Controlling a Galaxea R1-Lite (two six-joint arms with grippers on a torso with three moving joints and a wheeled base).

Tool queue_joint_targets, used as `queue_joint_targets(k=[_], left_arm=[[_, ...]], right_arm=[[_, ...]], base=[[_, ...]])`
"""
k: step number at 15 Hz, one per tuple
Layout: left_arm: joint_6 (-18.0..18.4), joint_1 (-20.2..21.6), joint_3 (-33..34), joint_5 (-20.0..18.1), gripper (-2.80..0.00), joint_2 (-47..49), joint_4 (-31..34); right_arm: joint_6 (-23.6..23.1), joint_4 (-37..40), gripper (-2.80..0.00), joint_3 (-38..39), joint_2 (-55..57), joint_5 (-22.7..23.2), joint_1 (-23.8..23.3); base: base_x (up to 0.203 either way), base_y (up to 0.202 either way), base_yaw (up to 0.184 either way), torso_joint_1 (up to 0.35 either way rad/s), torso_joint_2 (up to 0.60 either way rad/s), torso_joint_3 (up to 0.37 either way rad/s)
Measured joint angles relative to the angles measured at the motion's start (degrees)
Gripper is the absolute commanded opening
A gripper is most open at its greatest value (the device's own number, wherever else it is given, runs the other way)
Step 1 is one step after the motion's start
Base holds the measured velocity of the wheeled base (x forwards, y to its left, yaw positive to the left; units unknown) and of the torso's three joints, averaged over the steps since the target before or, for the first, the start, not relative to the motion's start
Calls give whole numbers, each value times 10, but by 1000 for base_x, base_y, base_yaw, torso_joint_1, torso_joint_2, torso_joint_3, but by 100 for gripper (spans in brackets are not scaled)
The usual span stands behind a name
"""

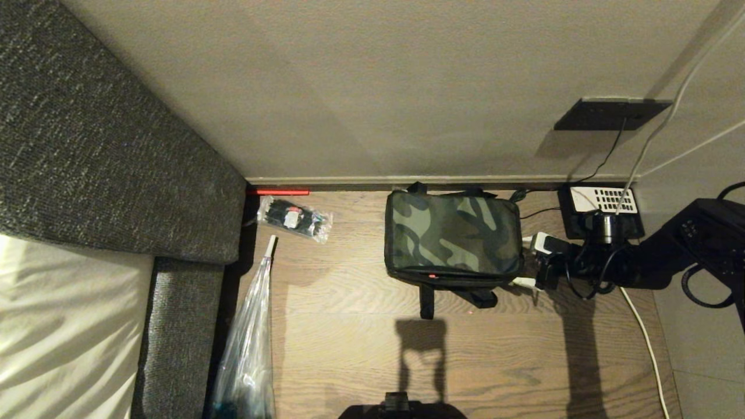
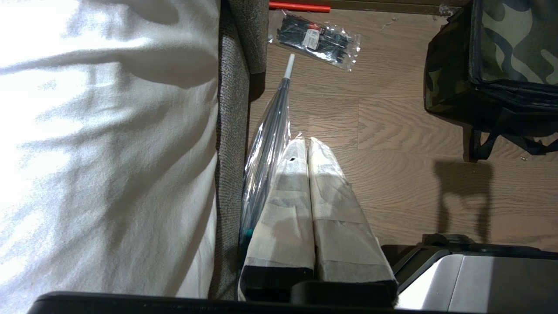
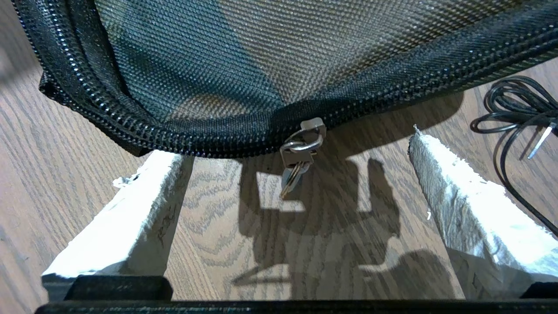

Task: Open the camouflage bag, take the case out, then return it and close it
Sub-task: Open the top of the storage box

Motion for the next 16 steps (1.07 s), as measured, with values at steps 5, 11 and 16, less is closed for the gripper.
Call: queue_joint_targets(k=[5,11,16], left_arm=[[0,0,0,0,-280,0,0],[0,0,0,0,-280,0,0],[0,0,0,0,-280,0,0]], right_arm=[[-7,0,-280,-11,8,1,-3],[-11,-1,-280,-12,11,0,-3],[-23,-1,-280,-6,1,1,-4]], base=[[0,0,0,0,0,0],[0,0,0,0,0,0],[0,0,0,0,0,0]])
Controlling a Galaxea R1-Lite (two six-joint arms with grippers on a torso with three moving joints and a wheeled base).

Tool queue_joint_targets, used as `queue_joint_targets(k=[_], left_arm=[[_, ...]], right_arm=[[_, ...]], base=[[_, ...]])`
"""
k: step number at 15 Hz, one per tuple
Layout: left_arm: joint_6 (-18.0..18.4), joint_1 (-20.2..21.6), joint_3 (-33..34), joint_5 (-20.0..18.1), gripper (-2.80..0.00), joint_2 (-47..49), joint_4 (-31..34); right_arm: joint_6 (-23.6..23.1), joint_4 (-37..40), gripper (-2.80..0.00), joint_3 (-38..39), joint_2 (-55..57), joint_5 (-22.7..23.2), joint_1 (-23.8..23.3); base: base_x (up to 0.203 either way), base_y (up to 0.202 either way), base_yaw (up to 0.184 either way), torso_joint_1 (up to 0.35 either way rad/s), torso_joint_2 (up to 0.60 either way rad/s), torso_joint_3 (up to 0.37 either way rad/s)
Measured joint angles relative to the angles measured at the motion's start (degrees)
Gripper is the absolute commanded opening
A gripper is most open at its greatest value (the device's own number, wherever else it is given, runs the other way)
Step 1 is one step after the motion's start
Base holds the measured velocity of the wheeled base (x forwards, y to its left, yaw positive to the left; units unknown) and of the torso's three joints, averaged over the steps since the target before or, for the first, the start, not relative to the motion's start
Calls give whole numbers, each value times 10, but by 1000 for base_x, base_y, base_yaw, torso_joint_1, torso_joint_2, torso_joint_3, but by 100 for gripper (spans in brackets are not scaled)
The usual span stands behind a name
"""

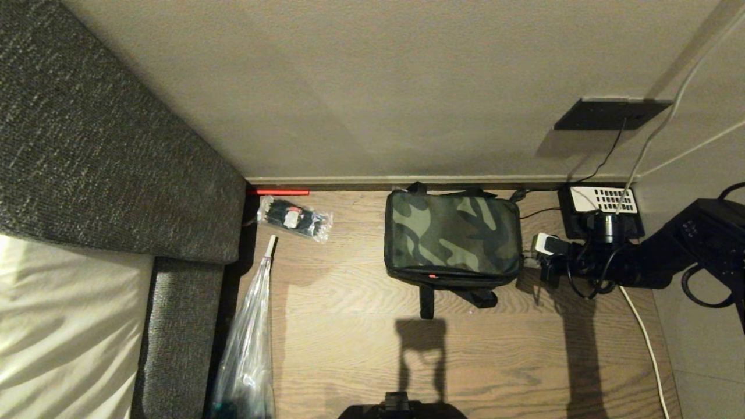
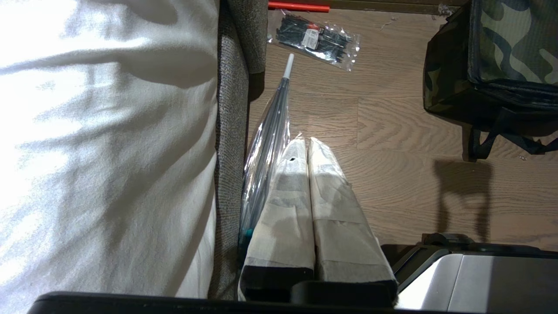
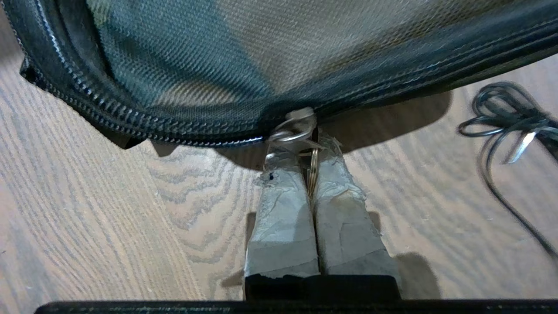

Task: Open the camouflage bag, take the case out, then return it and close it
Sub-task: Open the top of the storage box

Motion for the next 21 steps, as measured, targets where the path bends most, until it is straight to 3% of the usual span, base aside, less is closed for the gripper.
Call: queue_joint_targets(k=[16,21], left_arm=[[0,0,0,0,-280,0,0],[0,0,0,0,-280,0,0]], right_arm=[[-1,-23,-280,30,-74,-14,-8],[11,-25,-280,27,-74,-56,-17]], base=[[0,0,0,0,0,0],[0,0,0,0,0,0]])
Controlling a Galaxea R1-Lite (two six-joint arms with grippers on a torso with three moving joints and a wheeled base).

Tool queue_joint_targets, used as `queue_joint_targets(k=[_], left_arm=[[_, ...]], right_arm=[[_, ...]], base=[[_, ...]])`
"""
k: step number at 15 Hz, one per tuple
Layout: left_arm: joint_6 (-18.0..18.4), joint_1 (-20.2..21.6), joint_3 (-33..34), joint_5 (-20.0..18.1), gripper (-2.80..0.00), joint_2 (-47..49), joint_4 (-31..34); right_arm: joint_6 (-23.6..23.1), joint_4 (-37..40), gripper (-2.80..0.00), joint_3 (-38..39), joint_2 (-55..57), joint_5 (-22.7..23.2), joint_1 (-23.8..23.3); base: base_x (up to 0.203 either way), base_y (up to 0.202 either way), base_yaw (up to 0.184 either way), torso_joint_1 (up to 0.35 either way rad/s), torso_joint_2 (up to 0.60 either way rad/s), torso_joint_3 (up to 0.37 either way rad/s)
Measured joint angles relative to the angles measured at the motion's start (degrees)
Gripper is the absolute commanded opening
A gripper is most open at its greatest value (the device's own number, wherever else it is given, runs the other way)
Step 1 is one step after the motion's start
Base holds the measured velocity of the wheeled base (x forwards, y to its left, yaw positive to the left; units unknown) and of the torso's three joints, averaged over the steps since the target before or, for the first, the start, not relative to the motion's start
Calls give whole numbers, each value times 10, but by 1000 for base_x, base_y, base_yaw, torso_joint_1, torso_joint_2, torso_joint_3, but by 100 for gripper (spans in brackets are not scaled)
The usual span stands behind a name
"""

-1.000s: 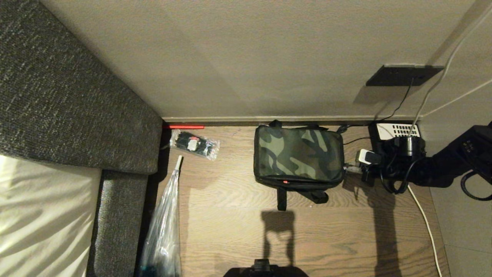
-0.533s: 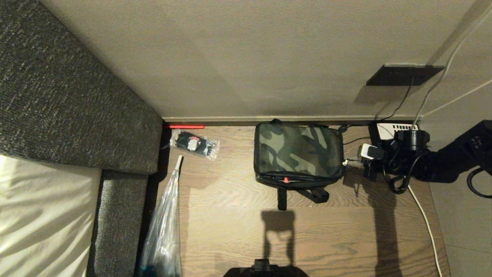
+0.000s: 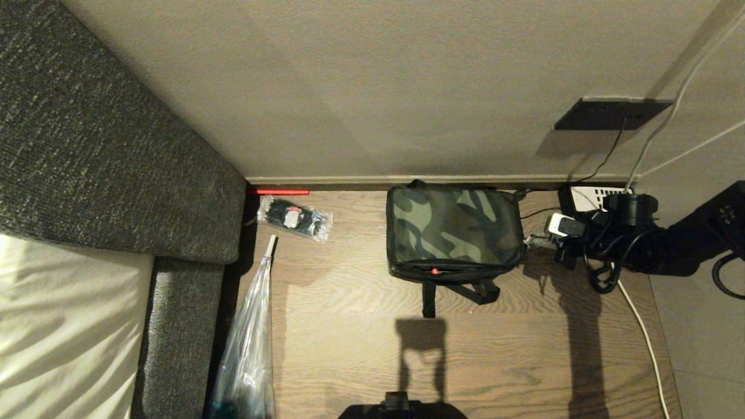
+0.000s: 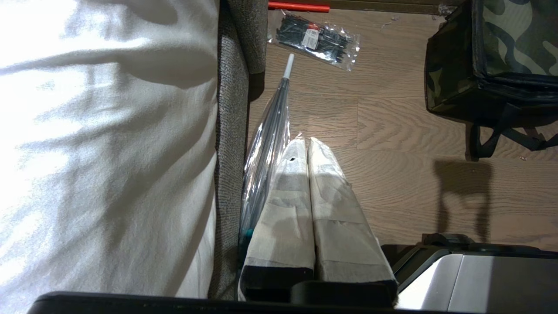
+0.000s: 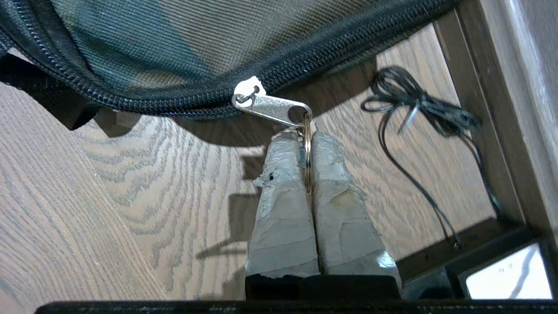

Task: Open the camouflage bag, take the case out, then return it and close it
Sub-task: Open the top of the storage box

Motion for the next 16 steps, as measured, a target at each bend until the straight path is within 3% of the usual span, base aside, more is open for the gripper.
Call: queue_joint_targets(k=[9,16], left_arm=[[0,0,0,0,-280,0,0],[0,0,0,0,-280,0,0]], right_arm=[[7,0,-280,-15,4,-2,0],[41,0,-280,-55,4,-2,3]], base=[[0,0,0,0,0,0],[0,0,0,0,0,0]])
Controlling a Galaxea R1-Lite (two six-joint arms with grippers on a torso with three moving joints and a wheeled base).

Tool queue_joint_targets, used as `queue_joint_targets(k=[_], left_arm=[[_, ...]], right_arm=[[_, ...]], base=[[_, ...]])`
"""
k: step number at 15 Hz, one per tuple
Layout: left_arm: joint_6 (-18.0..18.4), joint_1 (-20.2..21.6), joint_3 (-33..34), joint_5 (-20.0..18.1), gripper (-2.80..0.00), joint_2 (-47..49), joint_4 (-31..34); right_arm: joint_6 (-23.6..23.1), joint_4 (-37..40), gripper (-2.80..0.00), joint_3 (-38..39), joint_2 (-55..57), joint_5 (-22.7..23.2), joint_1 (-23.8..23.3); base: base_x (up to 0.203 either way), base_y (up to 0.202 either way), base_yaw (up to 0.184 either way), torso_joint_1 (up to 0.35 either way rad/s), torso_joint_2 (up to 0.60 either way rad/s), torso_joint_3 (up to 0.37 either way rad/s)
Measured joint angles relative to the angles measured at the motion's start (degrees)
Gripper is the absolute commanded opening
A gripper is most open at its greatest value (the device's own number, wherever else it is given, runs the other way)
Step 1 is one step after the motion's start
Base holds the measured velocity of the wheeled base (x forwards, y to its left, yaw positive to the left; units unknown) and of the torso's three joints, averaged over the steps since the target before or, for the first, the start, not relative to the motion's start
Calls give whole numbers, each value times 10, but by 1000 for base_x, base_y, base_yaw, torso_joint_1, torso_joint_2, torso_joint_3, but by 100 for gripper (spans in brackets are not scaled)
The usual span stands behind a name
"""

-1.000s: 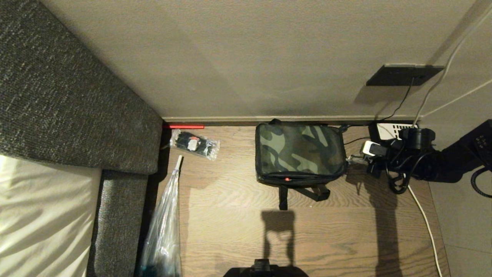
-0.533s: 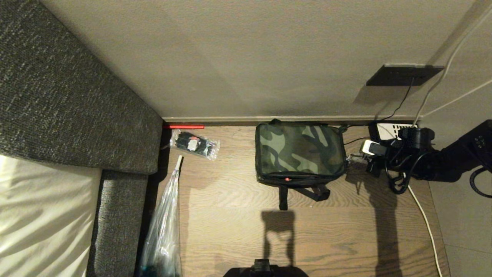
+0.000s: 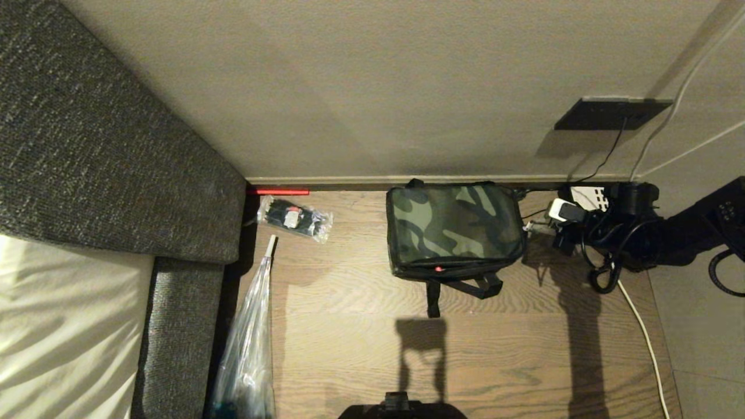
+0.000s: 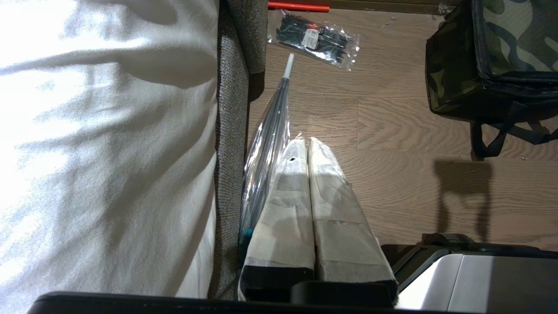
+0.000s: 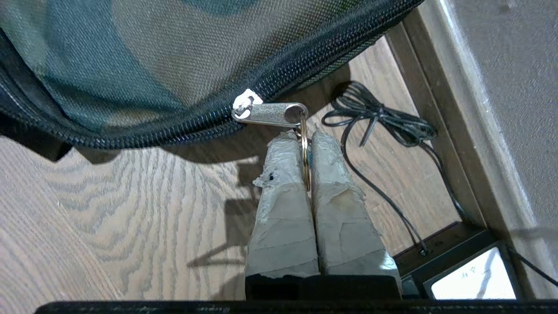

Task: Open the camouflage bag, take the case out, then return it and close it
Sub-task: Open the top of the storage box

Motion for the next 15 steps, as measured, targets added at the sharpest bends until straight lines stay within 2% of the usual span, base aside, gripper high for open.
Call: queue_joint_targets(k=[4,11,15], left_arm=[[0,0,0,0,-280,0,0],[0,0,0,0,-280,0,0],[0,0,0,0,-280,0,0]], right_arm=[[6,0,-280,-4,1,-5,5],[49,0,-280,24,-13,-15,13],[53,0,-280,25,-17,-31,16]], base=[[0,0,0,0,0,0],[0,0,0,0,0,0],[0,0,0,0,0,0]])
